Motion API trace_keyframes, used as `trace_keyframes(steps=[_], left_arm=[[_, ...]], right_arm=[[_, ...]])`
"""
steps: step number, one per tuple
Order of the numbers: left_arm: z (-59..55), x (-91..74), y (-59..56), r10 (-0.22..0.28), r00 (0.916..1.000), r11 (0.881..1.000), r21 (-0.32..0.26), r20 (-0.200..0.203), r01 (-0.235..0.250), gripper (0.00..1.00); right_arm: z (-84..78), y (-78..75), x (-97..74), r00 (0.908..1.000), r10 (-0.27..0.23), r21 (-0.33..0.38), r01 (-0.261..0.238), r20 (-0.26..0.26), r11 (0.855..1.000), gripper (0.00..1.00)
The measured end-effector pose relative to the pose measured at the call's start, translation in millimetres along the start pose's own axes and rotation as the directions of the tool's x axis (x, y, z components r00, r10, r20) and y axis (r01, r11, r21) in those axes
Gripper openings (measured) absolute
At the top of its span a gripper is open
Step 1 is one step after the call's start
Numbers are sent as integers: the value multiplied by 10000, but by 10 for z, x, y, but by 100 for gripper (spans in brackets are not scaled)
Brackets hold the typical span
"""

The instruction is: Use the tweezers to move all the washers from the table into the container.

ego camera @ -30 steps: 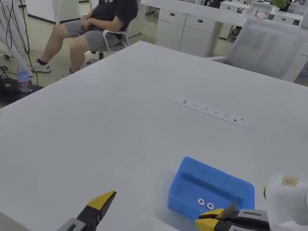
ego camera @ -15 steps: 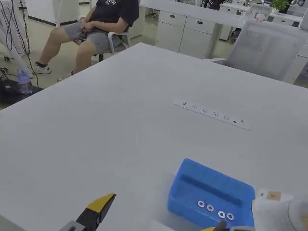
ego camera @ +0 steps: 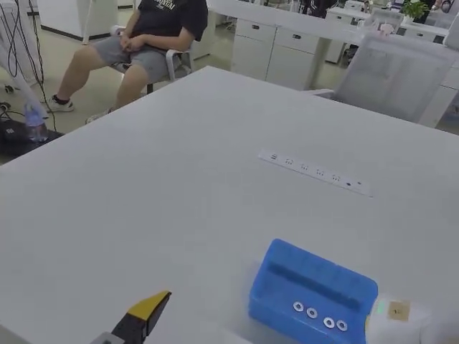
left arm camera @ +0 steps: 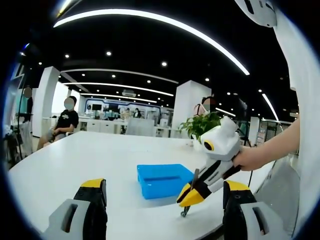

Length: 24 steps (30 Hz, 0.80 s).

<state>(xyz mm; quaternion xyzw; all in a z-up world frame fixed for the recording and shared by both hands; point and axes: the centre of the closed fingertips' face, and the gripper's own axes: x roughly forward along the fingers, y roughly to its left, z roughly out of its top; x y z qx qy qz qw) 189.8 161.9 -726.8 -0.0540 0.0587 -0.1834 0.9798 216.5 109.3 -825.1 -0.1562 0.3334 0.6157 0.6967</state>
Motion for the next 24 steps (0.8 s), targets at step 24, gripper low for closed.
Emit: trace_keyframes(steps=[24], left_arm=[[2,-3,-4,2,10000,10000,6,55,-2,99]], right_arm=[[-26,210,38,9983,-384,-3916,181,-442,9200,3]])
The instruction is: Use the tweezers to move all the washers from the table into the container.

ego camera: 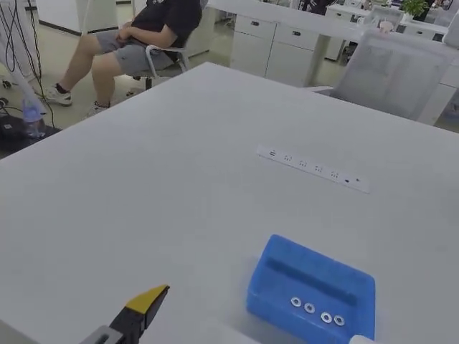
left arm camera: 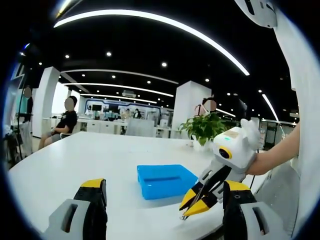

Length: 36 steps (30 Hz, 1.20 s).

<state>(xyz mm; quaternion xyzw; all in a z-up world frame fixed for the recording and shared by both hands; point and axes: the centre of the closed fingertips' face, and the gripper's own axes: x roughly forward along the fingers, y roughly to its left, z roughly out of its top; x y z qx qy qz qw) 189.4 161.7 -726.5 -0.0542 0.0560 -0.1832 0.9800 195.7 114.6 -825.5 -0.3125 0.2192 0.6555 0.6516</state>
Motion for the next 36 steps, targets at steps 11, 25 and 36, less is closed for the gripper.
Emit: trace_keyframes(steps=[11,25,36], left_arm=[[1,4,-3,-1,10000,10000,-8,-13,1,99],[-7,6,-3,-46,10000,10000,-45,-33,46,96],[-4,6,-8,-50,10000,10000,-41,-62,50,96]], right_arm=[[244,-271,-143,9970,-542,205,532,552,9984,3],[631,-879,-335,9707,-1585,1367,1348,1808,9814,3],[528,-1248,-258,9630,-2118,2420,1683,1665,9556,3]])
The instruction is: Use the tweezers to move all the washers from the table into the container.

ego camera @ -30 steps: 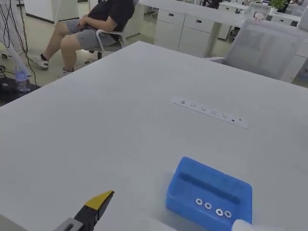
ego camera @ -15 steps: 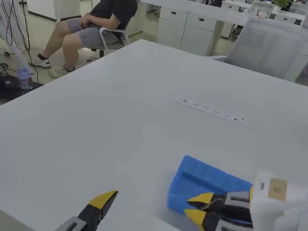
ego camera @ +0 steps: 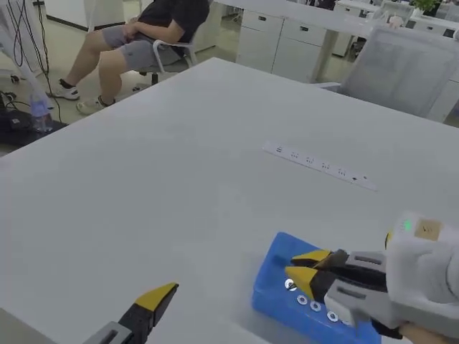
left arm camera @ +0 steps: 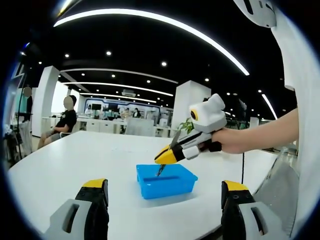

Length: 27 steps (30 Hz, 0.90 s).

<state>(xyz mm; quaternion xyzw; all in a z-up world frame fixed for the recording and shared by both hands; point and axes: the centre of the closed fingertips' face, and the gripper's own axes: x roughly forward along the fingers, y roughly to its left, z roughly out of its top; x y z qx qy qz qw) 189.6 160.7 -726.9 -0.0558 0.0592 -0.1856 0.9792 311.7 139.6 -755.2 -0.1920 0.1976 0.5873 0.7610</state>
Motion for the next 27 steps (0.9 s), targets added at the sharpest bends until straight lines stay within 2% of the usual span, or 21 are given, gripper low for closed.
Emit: trace_keyframes(steps=[5,8,9,16,27], left_arm=[[5,-1,3,14,10000,10000,10,28,-14,96],[0,-2,5,12,10000,10000,9,8,-12,96],[-1,-2,5,12,10000,10000,9,4,-12,96],[-2,1,6,25,10000,10000,9,-25,-25,95],[-1,3,6,30,10000,10000,9,-52,-30,95]], right_arm=[[-139,-201,119,9997,-163,1205,181,-163,9925,3],[-241,-321,204,9996,-243,2273,276,-173,9734,3],[-269,-352,216,9992,-306,2378,356,-244,9707,3],[-420,-398,344,9959,-274,2116,453,-868,9763,3],[-506,-348,443,9921,-262,1856,488,-1224,9814,3]])
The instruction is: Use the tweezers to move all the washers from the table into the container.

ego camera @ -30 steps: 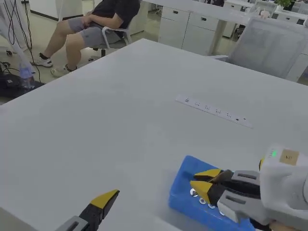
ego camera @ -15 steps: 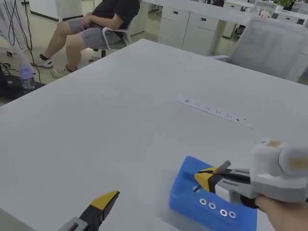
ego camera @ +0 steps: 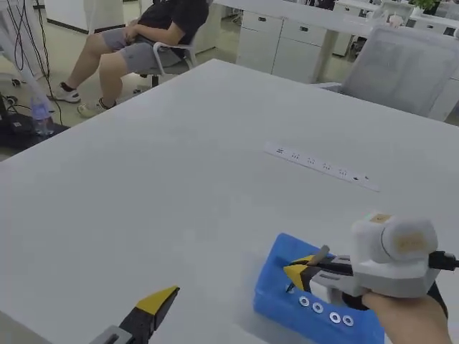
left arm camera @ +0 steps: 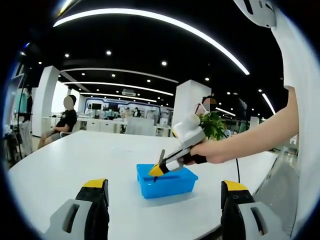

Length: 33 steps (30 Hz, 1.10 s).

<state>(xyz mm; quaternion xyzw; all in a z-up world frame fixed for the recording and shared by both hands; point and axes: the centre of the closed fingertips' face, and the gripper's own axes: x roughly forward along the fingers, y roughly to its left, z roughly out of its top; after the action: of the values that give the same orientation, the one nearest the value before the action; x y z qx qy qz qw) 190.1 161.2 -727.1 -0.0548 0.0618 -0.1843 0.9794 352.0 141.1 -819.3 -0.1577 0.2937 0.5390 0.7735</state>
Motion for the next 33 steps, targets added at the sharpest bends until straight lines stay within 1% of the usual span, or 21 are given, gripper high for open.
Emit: trace_keyframes(steps=[1,2,8,11,13,14,17,19,21,23,25,28,30,31,32,33], left_arm=[[1,0,0,0,10000,10000,-1,1,0,95],[0,-1,1,0,10000,10000,-1,-5,0,95],[-5,-4,8,-4,10000,10000,-1,-20,4,95],[-13,-4,7,-15,10000,10000,-3,-78,15,95],[-9,-3,4,-34,10000,10000,-18,-50,34,95],[-8,-3,4,-34,10000,10000,-20,-45,34,95],[-13,-2,2,-34,10000,10000,-24,-92,33,95],[-21,1,-3,-53,9999,10000,-41,-162,53,95],[-47,5,-15,-139,9993,9999,-87,-338,136,95],[-67,6,-26,-215,9987,9997,-95,-469,211,92],[-88,6,-33,-268,9978,9996,-85,-610,263,90],[-121,6,-59,-464,9949,9989,-132,-899,454,85],[-133,3,-76,-630,9924,9978,-255,-1054,607,78],[-165,-3,-91,-793,9886,9965,-359,-1280,753,75],[-202,-22,-119,-1013,9818,9945,-426,-1609,956,70],[-204,-38,-131,-1203,9757,9927,-261,-1834,1175,63]], right_arm=[[-13,-2,6,10000,-7,-16,7,-37,10000,3],[8,-11,1,9999,-44,13,44,93,10000,3],[-12,-10,-18,9999,-122,-243,122,-33,9996,4],[13,6,-60,9999,-54,-203,57,140,9998,4],[50,8,-91,9993,-29,-221,37,373,9997,4],[53,0,-103,9992,-30,-243,40,392,9997,4],[90,-2,-162,9986,-133,-299,148,516,9994,4],[151,21,-239,9968,-213,-305,237,765,9993,4],[210,72,-338,9951,-222,-343,256,967,9991,4],[280,140,-454,9916,-206,-429,262,1276,9987,4],[310,202,-572,9893,-181,-532,260,1446,9982,4],[321,284,-741,9854,-167,-540,262,1696,9982,4],[291,330,-826,9846,-137,-418,213,1746,9989,4],[256,363,-884,9844,-138,-384,208,1751,9990,4],[227,377,-918,9849,-141,-325,200,1728,9993,4],[183,407,-967,9852,-126,-265,174,1709,9995,4]])
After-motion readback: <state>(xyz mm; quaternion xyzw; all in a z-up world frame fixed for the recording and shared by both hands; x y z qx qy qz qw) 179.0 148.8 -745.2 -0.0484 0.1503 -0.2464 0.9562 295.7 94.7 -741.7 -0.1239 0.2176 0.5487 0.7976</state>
